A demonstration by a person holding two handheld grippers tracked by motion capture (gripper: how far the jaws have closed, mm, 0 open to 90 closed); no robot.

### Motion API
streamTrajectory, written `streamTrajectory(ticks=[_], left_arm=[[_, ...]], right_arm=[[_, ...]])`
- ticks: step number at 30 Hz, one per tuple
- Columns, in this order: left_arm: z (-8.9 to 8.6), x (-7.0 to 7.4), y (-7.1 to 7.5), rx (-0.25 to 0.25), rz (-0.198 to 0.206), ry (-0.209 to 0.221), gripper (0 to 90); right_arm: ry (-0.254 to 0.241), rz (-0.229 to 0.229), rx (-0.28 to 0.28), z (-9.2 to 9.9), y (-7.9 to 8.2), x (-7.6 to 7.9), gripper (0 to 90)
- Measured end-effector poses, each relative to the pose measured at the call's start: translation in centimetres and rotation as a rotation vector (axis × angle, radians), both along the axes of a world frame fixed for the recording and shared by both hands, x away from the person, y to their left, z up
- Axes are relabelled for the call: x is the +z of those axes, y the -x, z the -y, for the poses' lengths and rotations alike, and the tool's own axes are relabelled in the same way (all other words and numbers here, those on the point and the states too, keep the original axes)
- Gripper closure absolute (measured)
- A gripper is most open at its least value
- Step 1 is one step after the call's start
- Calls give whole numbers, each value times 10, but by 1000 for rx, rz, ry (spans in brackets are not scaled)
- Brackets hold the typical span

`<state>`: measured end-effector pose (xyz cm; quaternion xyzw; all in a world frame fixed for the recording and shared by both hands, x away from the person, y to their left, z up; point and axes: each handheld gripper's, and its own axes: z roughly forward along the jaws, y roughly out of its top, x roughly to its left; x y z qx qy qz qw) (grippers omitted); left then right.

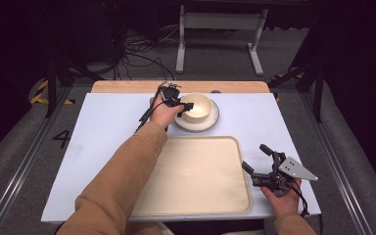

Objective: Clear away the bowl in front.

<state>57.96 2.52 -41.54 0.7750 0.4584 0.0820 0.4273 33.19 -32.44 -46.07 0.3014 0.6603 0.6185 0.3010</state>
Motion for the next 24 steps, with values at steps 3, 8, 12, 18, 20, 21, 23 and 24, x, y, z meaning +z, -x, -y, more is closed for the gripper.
streamTrajectory(ticks=[3, 8, 12, 18, 20, 21, 23, 24], left_arm=[[0, -2, -1, 11, -17, 2, 393], [-1, -6, -3, 26, -54, 17, 455], [1, -6, -3, 37, -71, 42, 493], [1, -9, -6, 80, -104, 56, 563], [2, -9, -6, 84, -110, 48, 600], [2, -10, -6, 90, -112, 43, 600], [2, -10, -6, 103, -97, 21, 663], [2, -10, -5, 110, -92, 16, 706]], right_arm=[[0, -1, 0, 0, 0, 0, 66], [3, -3, 1, 0, 0, 0, 68], [3, -3, 2, 0, 0, 0, 71], [-2, -4, 2, 0, 0, 0, 72], [-2, -4, 3, 0, 0, 0, 73], [2, -4, 2, 0, 0, 0, 73], [2, -2, 4, 0, 0, 0, 85], [4, -2, 6, 0, 0, 0, 93]])
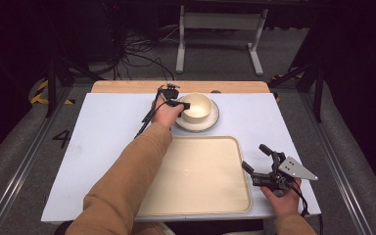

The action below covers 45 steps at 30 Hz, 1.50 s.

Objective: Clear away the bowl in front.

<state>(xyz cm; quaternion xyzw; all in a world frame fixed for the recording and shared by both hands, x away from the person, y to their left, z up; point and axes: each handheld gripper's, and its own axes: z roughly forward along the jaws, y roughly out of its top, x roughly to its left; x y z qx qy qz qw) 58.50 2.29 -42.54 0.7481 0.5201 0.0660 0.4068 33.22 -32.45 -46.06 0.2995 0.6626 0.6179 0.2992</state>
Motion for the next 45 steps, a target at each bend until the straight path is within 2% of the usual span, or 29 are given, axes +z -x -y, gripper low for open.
streamTrajectory(ticks=[2, 6, 7, 8, 11, 15, 22, 24, 28, 37, 45], left_arm=[[0, -1, 0, 26, -2, 15, 731], [2, 0, 1, 45, 4, 9, 782], [3, 1, 1, 54, 15, -10, 803], [3, 1, 1, 54, 15, -10, 819], [5, 1, 2, 57, 33, -40, 822], [6, 2, 2, 58, 34, -43, 823], [6, 8, 5, 46, 65, -40, 817], [6, 13, 7, 39, 72, -45, 810], [3, 21, 10, 24, 72, -25, 811], [-1, 42, 17, -19, 97, -37, 812], [-8, 58, 23, -36, 114, -38, 813]], right_arm=[[1, 0, 4, 0, 0, 0, 95], [0, 1, 4, 0, 0, 0, 96], [1, 0, 3, 0, 0, 0, 96], [1, 0, 3, 0, 0, 0, 96], [0, 1, 5, 0, 0, 0, 99], [0, 1, 5, 0, 0, 0, 99], [0, 1, 6, 0, 0, 0, 106], [0, 0, 8, 0, 0, 0, 114], [0, 2, 9, 0, 0, 0, 115], [1, 2, 8, 0, 0, 0, 115], [1, 0, 7, 0, 0, 0, 117]])
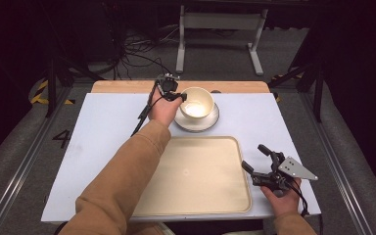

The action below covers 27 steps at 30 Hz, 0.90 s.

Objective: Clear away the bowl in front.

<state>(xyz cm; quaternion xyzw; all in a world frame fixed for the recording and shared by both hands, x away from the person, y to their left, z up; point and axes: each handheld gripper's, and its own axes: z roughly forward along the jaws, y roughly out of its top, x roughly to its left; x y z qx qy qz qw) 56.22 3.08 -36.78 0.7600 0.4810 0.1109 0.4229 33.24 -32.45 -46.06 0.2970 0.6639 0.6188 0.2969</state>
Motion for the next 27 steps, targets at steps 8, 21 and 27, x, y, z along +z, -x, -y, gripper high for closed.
streamTrajectory(ticks=[8, 21, 27], left_arm=[[-8, 14, 7, -20, 18, -5, 812], [-16, 30, 23, -88, 15, -39, 812], [-20, 38, 34, -153, 9, -48, 812]], right_arm=[[5, -6, 2, 0, -1, 0, 117], [5, -2, 5, 0, 0, 0, 108], [1, -2, 5, 0, 0, 0, 105]])
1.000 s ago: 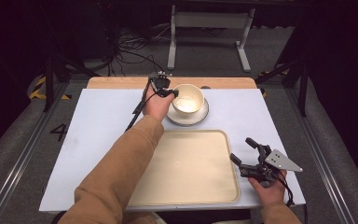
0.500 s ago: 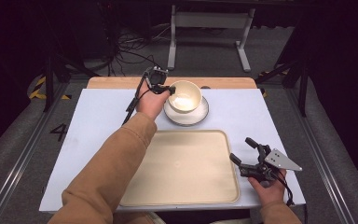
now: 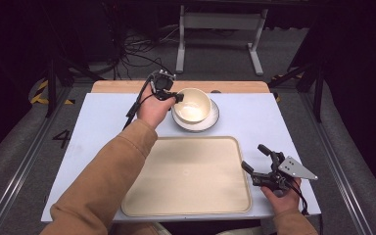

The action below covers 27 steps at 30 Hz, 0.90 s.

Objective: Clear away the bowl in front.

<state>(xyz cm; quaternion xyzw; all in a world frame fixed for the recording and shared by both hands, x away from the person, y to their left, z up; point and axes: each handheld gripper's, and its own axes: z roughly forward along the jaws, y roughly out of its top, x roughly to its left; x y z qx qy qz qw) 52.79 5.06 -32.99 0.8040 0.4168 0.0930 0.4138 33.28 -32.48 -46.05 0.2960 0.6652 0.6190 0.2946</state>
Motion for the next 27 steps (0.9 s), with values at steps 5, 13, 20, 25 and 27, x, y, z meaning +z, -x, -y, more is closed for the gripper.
streamTrajectory(ticks=[5, 13, 20, 25, 27], left_arm=[[-2, 3, 12, -37, -10, -5, 813], [-6, 7, 28, -81, -19, -12, 813], [-11, 10, 38, -120, -26, -21, 814], [-15, 10, 46, -147, -31, -34, 814], [-17, 11, 49, -163, -30, -37, 814]], right_arm=[[-2, -5, 4, 0, -1, 0, 102], [3, -10, 8, 0, -1, 0, 101], [3, -15, 10, 0, -2, 0, 101], [3, -17, 11, 0, -2, 0, 101], [2, -19, 10, 0, -2, 0, 100]])
